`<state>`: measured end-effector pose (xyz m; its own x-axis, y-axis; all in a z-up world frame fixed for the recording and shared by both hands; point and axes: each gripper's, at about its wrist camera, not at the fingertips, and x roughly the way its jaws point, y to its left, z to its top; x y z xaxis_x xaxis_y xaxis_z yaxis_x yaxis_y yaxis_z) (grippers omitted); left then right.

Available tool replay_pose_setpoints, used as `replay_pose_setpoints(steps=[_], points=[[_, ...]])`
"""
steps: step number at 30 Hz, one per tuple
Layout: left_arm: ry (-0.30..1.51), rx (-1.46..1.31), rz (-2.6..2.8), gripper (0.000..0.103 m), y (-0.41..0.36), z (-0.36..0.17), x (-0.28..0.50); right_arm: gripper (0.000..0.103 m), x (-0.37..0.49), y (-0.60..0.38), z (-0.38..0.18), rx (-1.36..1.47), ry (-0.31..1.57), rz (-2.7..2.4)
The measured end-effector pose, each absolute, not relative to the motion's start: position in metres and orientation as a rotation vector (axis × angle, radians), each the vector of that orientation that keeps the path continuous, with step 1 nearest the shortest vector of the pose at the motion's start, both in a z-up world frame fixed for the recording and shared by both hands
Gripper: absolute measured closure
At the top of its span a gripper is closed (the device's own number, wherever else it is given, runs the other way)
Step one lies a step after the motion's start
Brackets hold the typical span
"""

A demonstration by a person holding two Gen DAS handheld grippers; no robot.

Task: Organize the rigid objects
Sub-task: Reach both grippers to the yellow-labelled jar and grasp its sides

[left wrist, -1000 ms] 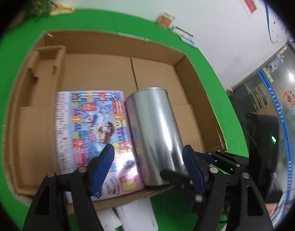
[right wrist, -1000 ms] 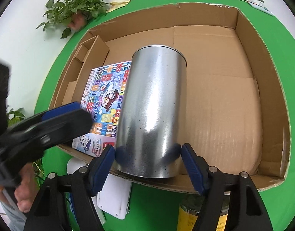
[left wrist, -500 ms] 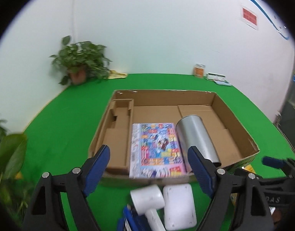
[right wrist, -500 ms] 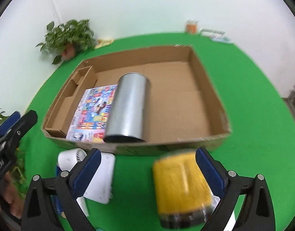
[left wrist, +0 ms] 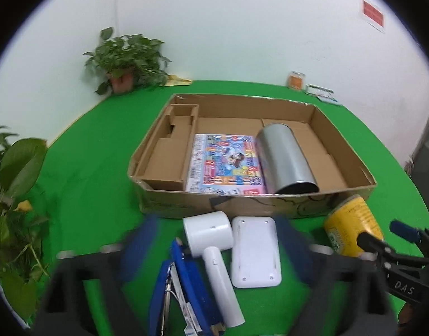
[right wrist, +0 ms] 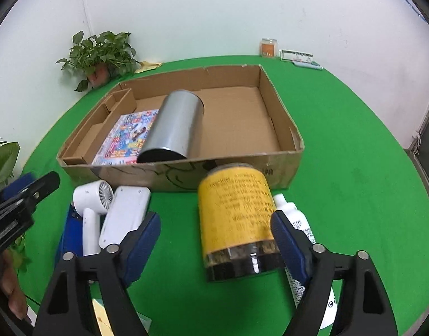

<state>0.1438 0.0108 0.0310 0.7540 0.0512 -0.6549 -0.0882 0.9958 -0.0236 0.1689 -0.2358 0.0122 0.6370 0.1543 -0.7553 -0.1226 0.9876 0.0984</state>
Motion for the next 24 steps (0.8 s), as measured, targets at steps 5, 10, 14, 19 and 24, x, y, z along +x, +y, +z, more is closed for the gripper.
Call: replay_pose_setpoints(steps=[5, 10, 14, 19, 24], points=[[0.736, 0.001, 0.068, 0.013, 0.011, 0.025, 0.141, 0.004, 0.184, -0.246, -0.002, 0.029, 0.921, 0.153], [0.754, 0.001, 0.047, 0.013, 0.011, 0.02, 0.139, 0.011, 0.199, -0.267, -0.018, 0.081, 1.006, 0.172], [0.783, -0.012, 0.018, 0.013, 0.007, 0.013, 0.14, 0.026, 0.202, -0.269, -0.029, 0.127, 1.047, 0.233], [0.839, -0.056, -0.069, 0.013, 0.005, 0.007, 0.145, 0.027, 0.189, -0.245, -0.029, 0.058, 1.055, 0.261], [0.948, -0.252, -0.256, 0.013, 0.008, -0.003, 0.161, 0.019, 0.172, -0.222, -0.015, 0.067, 1.043, 0.423]])
